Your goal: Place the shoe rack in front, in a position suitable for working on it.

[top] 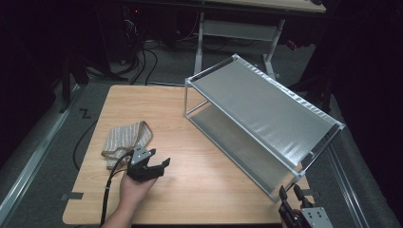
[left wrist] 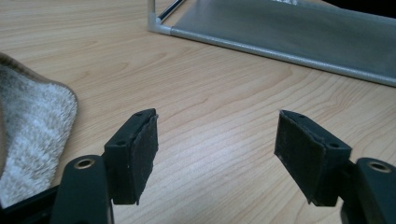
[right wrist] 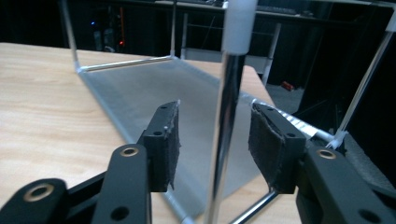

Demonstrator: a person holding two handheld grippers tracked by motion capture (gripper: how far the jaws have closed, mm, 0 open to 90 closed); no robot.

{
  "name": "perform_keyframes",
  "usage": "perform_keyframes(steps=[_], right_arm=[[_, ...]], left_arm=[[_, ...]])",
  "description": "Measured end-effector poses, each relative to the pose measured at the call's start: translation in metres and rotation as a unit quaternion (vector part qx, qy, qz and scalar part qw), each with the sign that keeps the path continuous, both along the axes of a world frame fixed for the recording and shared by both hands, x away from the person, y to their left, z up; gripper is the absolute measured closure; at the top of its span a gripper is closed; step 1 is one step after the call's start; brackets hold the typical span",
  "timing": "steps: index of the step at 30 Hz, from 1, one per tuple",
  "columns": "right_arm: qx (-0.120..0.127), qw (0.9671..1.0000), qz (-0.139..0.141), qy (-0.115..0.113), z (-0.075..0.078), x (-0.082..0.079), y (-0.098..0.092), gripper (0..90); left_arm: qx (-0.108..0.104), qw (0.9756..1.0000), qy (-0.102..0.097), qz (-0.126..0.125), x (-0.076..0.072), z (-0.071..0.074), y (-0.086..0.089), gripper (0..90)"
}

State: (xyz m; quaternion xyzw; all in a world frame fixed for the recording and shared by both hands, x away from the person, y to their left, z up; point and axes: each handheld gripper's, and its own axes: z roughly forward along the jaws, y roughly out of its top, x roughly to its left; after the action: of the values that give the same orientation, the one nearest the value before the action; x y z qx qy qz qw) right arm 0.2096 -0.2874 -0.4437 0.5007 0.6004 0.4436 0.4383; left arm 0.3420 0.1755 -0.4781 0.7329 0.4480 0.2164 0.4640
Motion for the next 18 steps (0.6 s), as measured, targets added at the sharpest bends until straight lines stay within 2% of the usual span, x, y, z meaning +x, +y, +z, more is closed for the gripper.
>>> perform_keyframes(steps=[2, 4, 5, 6, 8, 9, 12, 14, 16, 17, 18], right_arm=[[0.002, 1.0000, -0.001, -0.003, 0.001, 0.003, 0.000, 55.9], [0.001, 0.9999, 0.002, -0.015, 0.004, 0.013, 0.000, 63.8], [0.001, 0.9999, 0.002, -0.015, 0.004, 0.013, 0.000, 63.8], [0.002, 0.9998, 0.003, -0.022, 0.006, 0.018, 0.001, 69.5], [0.001, 0.9997, 0.003, -0.025, 0.007, 0.020, 0.002, 72.0], [0.004, 0.9996, 0.001, -0.027, 0.007, 0.022, 0.003, 79.5], [0.019, 0.9989, 0.030, -0.030, 0.007, 0.029, 0.006, 81.5], [0.020, 0.9987, 0.036, -0.031, 0.007, 0.031, 0.008, 81.6], [0.021, 0.9970, 0.060, -0.044, 0.009, 0.033, 0.017, 81.8], [0.021, 0.9970, 0.060, -0.044, 0.009, 0.033, 0.017, 81.8], [0.020, 0.9956, 0.075, -0.051, 0.011, 0.033, 0.023, 81.8]], left_arm=[[0.000, 1.0000, 0.001, 0.002, -0.002, 0.000, 0.002, 30.4], [0.004, 1.0000, 0.002, 0.007, -0.006, -0.001, 0.008, 30.6], [0.004, 1.0000, 0.002, 0.007, -0.006, -0.001, 0.008, 30.7], [0.003, 0.9999, 0.004, 0.013, -0.009, -0.002, 0.012, 30.8], [0.005, 0.9999, 0.004, 0.015, -0.011, -0.002, 0.015, 30.8], [0.004, 0.9998, 0.004, 0.019, -0.012, -0.003, 0.017, 30.8], [0.003, 0.9996, 0.006, 0.029, -0.016, -0.003, 0.025, 31.1], [-0.001, 0.9994, 0.007, 0.035, -0.017, -0.003, 0.030, 31.0], [0.002, 0.9992, 0.007, 0.040, -0.020, -0.003, 0.033, 31.0], [0.002, 0.9992, 0.007, 0.040, -0.020, -0.003, 0.033, 31.1], [0.003, 0.9991, 0.006, 0.042, -0.022, -0.003, 0.035, 31.1]])
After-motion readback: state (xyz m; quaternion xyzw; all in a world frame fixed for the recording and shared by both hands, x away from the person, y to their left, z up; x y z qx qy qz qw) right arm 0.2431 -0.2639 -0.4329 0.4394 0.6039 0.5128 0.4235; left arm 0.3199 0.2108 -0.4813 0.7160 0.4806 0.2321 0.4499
